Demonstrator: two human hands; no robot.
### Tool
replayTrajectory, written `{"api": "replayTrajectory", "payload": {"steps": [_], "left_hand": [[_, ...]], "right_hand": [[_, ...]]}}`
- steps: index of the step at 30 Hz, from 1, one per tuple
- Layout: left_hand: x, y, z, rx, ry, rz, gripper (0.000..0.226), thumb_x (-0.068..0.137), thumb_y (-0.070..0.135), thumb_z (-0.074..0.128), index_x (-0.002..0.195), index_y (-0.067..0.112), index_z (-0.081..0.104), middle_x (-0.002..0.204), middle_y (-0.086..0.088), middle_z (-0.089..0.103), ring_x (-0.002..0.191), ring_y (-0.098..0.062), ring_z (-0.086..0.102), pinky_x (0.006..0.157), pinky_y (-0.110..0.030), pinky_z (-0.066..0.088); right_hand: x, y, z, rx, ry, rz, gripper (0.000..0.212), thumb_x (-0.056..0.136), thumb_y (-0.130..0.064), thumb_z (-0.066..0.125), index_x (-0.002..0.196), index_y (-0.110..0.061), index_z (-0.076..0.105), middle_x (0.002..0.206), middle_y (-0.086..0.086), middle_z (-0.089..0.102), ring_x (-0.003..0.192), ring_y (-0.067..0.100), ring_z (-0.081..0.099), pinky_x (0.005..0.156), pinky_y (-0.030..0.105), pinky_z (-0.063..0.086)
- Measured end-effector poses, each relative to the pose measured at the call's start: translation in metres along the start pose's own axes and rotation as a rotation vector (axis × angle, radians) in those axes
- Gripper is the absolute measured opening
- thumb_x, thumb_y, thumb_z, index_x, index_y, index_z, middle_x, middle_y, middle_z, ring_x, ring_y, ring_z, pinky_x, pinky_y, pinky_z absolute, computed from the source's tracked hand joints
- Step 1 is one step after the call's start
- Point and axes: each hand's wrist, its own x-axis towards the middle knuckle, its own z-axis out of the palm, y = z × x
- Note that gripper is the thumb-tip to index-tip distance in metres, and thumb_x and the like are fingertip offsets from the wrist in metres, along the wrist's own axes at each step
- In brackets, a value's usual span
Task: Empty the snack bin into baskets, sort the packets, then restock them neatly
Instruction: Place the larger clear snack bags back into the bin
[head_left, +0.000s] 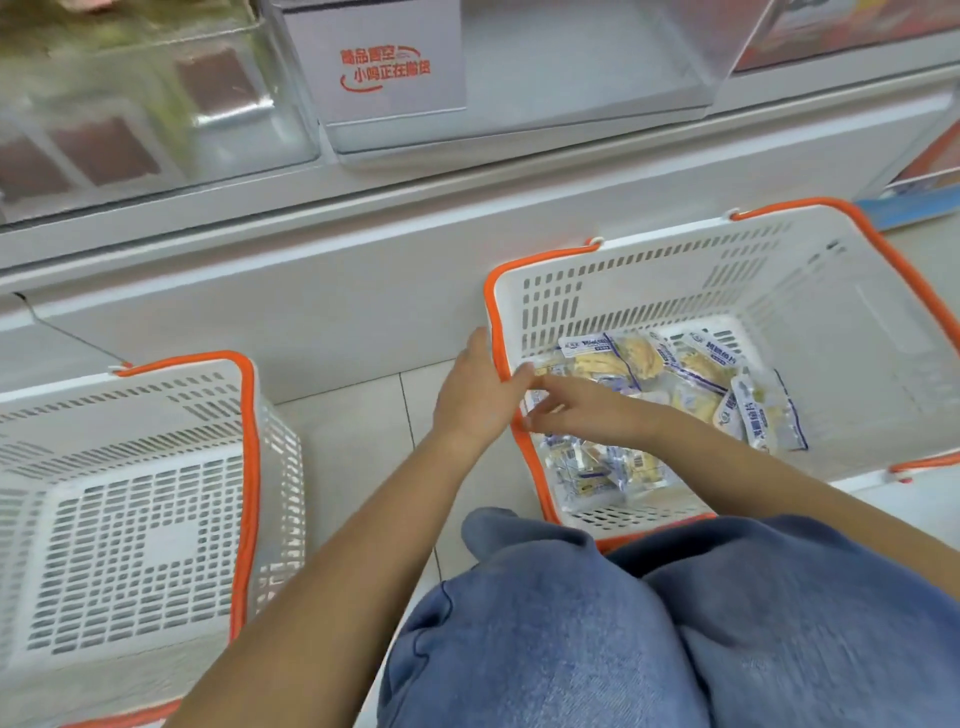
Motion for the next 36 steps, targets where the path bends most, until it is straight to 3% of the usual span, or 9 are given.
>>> {"api": "replayTrajectory", "payload": {"steps": [3,5,7,18,23,27,31,33,36], "left_hand": [[0.006,0.008,0.029,0.189,-0.076,-0.016,0.070,0.093,0.022,0.053,0.150,0.025,0.014,0.157,-0.010,0.016,0.136,-0.030,0.035,0.095,-0.041,0.048],[0.002,0.000,0.029,0.473,-0.038,0.018,0.071,0.097,0.019,0.044,0.153,0.022,0.001,0.160,-0.008,-0.012,0.147,-0.030,-0.002,0.117,-0.048,0.019],[-0.001,-0.007,0.024,0.592,-0.016,0.070,0.070,0.097,0.016,0.038,0.153,0.017,-0.004,0.158,-0.007,-0.020,0.146,-0.027,-0.018,0.119,-0.046,-0.004],[-0.032,-0.092,-0.064,0.846,-0.043,-0.147,0.067,0.090,0.010,0.037,0.152,0.007,0.011,0.158,-0.020,-0.006,0.146,-0.033,-0.012,0.118,-0.044,-0.007],[-0.014,-0.085,-0.069,0.732,0.009,-0.081,0.054,0.091,0.019,0.047,0.144,0.014,0.037,0.156,-0.013,0.023,0.147,-0.029,0.004,0.117,-0.044,-0.004],[0.017,-0.061,-0.015,0.504,-0.209,0.074,0.045,0.095,0.023,0.046,0.140,0.015,0.044,0.145,-0.007,0.043,0.137,-0.024,0.030,0.115,-0.035,0.016],[0.038,-0.054,0.059,0.503,-0.443,0.171,0.063,0.095,0.037,0.051,0.149,0.018,0.026,0.158,-0.006,0.021,0.146,-0.024,0.011,0.120,-0.039,0.002],[0.045,-0.058,0.087,0.593,-0.520,0.226,0.078,0.091,0.045,0.057,0.152,0.019,0.016,0.160,-0.005,0.010,0.148,-0.025,-0.001,0.117,-0.042,-0.010],[0.051,-0.067,0.111,0.659,-0.544,0.304,0.084,0.084,0.046,0.065,0.150,0.017,0.023,0.154,-0.005,0.027,0.146,-0.026,0.010,0.116,-0.042,-0.010]], "right_hand": [[-0.016,0.016,-0.012,-0.044,0.069,0.067,0.046,0.093,-0.038,0.057,0.136,-0.026,0.046,0.116,-0.003,0.061,0.103,0.014,0.060,0.083,0.023,0.044],[-0.027,0.031,-0.019,-0.069,0.088,0.129,0.047,0.094,-0.041,0.055,0.138,-0.026,0.045,0.122,0.000,0.060,0.105,0.015,0.059,0.087,0.025,0.042],[-0.035,0.044,-0.024,-0.065,0.116,0.173,0.045,0.094,-0.039,0.055,0.136,-0.025,0.047,0.126,0.004,0.058,0.108,0.018,0.057,0.092,0.029,0.043],[-0.033,0.057,-0.032,-0.231,0.233,0.257,0.040,0.096,-0.037,0.052,0.132,-0.020,0.052,0.129,0.007,0.057,0.113,0.022,0.055,0.090,0.028,0.040],[-0.009,0.059,-0.030,-0.366,0.140,0.255,0.042,0.096,-0.036,0.052,0.135,-0.021,0.048,0.132,0.004,0.057,0.119,0.021,0.052,0.097,0.029,0.038],[0.026,0.073,-0.021,-0.614,0.035,0.182,0.059,0.093,-0.025,0.056,0.147,-0.022,0.030,0.147,0.005,0.040,0.132,0.022,0.041,0.102,0.031,0.038],[0.057,0.098,-0.020,-0.904,-0.027,0.153,0.087,0.088,-0.010,0.059,0.153,-0.022,0.002,0.160,0.005,0.010,0.146,0.022,0.014,0.105,0.038,0.041],[0.068,0.114,-0.020,-0.960,-0.036,0.146,0.089,0.088,-0.020,0.063,0.153,-0.022,0.002,0.158,0.007,0.019,0.145,0.023,0.019,0.108,0.038,0.038],[0.080,0.133,-0.019,-0.997,0.036,0.145,0.069,0.087,-0.031,0.062,0.146,-0.020,0.028,0.133,0.009,0.052,0.122,0.024,0.048,0.103,0.035,0.039]]}}
